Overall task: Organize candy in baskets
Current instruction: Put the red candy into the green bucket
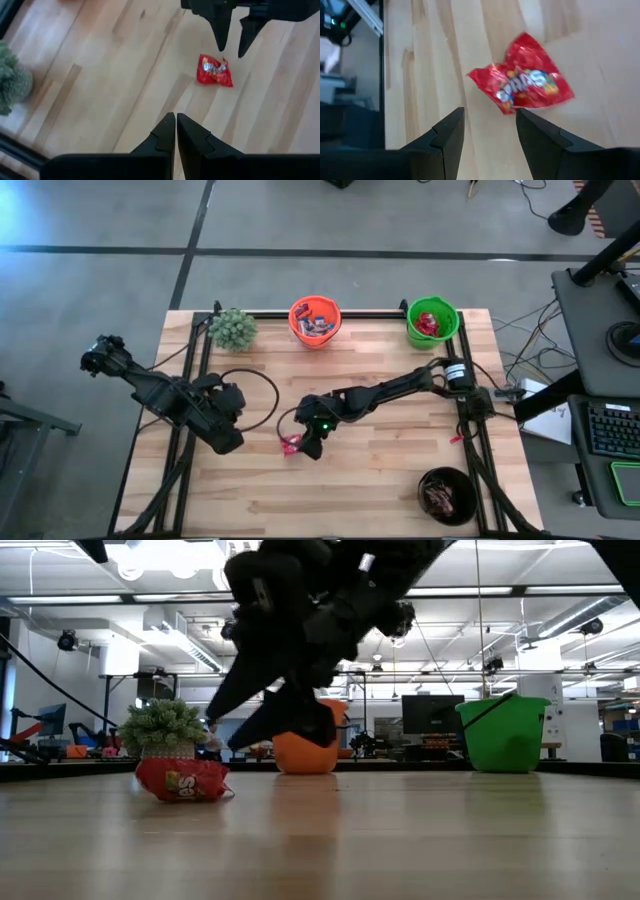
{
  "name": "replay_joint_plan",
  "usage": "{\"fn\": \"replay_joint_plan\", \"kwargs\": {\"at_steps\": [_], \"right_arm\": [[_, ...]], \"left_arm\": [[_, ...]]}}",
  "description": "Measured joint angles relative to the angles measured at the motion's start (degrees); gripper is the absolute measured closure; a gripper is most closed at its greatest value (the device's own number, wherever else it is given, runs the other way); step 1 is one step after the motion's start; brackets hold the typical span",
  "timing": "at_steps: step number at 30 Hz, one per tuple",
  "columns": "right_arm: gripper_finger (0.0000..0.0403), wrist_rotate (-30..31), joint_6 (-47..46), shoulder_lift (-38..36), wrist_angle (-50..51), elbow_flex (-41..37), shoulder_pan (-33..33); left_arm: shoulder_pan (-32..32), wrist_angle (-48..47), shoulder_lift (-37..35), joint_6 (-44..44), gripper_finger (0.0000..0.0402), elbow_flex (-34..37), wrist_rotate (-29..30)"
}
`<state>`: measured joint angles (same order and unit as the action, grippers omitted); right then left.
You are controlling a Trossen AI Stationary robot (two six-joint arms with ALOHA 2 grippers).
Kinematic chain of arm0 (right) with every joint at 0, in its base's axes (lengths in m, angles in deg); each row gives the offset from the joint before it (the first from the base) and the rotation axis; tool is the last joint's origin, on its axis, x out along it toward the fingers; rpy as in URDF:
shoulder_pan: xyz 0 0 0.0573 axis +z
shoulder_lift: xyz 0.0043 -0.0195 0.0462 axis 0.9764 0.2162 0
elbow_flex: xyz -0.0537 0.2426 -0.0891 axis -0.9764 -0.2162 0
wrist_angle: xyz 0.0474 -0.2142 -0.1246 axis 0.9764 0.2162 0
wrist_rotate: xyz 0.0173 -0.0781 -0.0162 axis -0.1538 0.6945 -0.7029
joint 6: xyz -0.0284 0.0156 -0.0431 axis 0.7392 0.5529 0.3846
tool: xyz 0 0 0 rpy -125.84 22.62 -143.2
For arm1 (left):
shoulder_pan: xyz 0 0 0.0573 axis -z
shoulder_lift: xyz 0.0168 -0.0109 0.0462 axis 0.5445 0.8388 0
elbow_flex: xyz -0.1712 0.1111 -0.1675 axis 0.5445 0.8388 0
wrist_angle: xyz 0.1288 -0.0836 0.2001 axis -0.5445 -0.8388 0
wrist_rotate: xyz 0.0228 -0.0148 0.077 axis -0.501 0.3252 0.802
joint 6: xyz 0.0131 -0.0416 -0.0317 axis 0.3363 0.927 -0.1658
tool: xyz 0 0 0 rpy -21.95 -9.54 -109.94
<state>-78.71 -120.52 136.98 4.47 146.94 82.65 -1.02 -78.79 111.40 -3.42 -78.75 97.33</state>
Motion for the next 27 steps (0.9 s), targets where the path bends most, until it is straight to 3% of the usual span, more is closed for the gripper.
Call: {"fn": "replay_joint_plan", "kwargs": {"at_steps": [13, 21, 27], "right_arm": [[0.0234, 2.7, 20.5, 10.4, 25.6, 20.6, 0.2], [0.0234, 4.0, 24.6, 12.5, 28.6, 28.8, 0.2], [0.0234, 5.0, 26.1, 12.4, 29.4, 29.3, -0.3]], "left_arm": [[0.3, -0.4, -0.3, 0.2, 0.0402, 0.0, -0.5], [0.3, -0.5, -0.3, 0.2, 0.0401, 0.1, -0.5], [0.3, -0.6, -0.3, 0.1, 0.0402, 0.1, -0.5]]}}
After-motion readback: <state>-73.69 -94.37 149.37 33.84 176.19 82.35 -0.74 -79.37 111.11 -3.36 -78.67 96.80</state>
